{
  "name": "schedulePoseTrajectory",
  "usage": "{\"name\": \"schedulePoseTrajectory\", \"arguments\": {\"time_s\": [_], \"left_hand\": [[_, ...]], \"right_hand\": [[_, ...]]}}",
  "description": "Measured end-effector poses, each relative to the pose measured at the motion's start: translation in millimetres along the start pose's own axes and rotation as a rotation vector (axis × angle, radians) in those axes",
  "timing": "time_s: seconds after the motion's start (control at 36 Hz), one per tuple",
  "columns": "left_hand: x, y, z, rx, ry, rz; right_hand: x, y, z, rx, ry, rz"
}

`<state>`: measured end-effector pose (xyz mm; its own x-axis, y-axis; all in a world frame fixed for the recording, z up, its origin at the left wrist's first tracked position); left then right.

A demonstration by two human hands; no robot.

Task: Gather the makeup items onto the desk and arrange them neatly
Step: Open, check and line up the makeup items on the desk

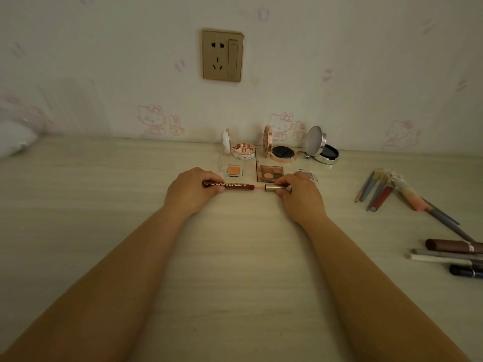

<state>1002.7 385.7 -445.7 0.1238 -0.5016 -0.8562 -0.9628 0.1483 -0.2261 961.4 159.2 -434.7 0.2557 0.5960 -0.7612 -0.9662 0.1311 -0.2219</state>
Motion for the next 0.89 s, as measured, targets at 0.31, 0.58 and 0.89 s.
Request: {"name": "schedulePoseTrajectory", "arguments": {"time_s": [0.31, 0.58, 0.89], "left_hand": [[-0.5, 0.0, 0.5, 0.004, -0.006, 0.002], [-10.2, 11.2, -11.5, 0.068, -0.078, -0.121], [3.7, 39.5, -82.1, 0.394, -0.25, -0.185]], "right_hand": [[0.7, -0.7, -1.0, 0.007, 0.001, 0.01], [-1.7, 7.5, -0.8, 0.05, -0.02, -0.014], [-18.7, 41.2, -8.5, 0.125, -0.086, -0.066]]}}
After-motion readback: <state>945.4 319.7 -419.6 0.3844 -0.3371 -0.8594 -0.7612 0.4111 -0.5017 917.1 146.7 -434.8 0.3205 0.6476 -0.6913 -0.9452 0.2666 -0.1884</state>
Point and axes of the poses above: each hand's wrist, its own y-axis away from the middle knuckle, its own x-axis out of the palm, z = x × y, the point moved 6 cm from there along -y, towards the middle knuckle, and after that the axes turned 9 degrees about -y, right-handed, at the moved point
